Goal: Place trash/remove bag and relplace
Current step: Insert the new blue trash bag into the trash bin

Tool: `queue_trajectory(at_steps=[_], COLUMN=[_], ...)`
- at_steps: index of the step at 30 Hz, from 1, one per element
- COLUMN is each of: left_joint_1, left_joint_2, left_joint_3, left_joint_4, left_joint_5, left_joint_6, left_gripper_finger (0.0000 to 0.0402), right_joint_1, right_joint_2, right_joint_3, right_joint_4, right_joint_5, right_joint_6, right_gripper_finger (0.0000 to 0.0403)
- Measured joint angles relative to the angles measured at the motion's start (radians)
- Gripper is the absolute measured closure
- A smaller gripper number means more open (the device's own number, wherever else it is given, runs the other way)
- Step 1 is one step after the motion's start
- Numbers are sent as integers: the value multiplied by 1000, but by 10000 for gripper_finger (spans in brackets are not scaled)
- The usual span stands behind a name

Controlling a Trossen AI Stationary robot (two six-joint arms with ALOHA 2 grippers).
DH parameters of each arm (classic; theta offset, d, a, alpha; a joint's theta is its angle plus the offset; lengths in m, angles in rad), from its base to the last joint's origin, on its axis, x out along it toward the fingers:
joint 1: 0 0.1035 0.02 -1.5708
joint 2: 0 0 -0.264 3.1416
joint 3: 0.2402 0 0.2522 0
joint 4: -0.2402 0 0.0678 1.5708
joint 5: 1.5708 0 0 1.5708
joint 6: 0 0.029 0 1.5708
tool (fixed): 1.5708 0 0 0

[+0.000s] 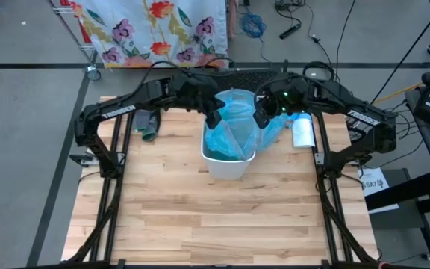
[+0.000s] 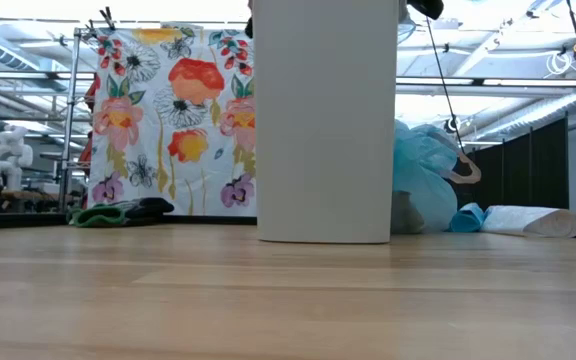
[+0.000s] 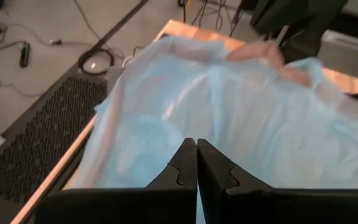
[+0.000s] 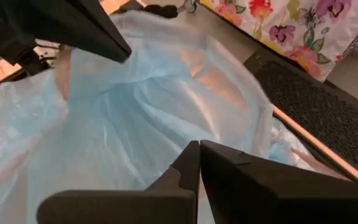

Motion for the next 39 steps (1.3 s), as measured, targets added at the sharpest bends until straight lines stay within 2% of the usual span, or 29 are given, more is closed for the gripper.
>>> queue_trajectory(at_steps=[3, 8, 18, 22, 28, 39], left_joint_1=[8, 15, 32, 33, 33, 33], left_joint_2=[4, 4, 3, 2, 2, 2], left_joint_3=[0, 0, 1, 2, 3, 11], left_joint_4=[-37, -102, -253, -281, -282, -280], left_joint_5=[-3, -69, -192, -196, -196, -191], left_joint_6=[-1, -14, -29, -29, -29, -20], left_gripper_finger=[401, 401, 401, 401, 401, 401], right_joint_1=[-18, -63, -126, -127, -129, -128], right_joint_2=[12, 77, 132, 132, 136, 136], right_joint_3=[0, 0, 0, 0, 0, 0], right_joint_4=[27, 14, -49, -97, -105, -139], right_joint_5=[3, -5, -21, -66, -128, -133], right_joint_6=[-14, -49, 3, 57, 55, 73], right_gripper_finger=[399, 402, 403, 403, 403, 403])
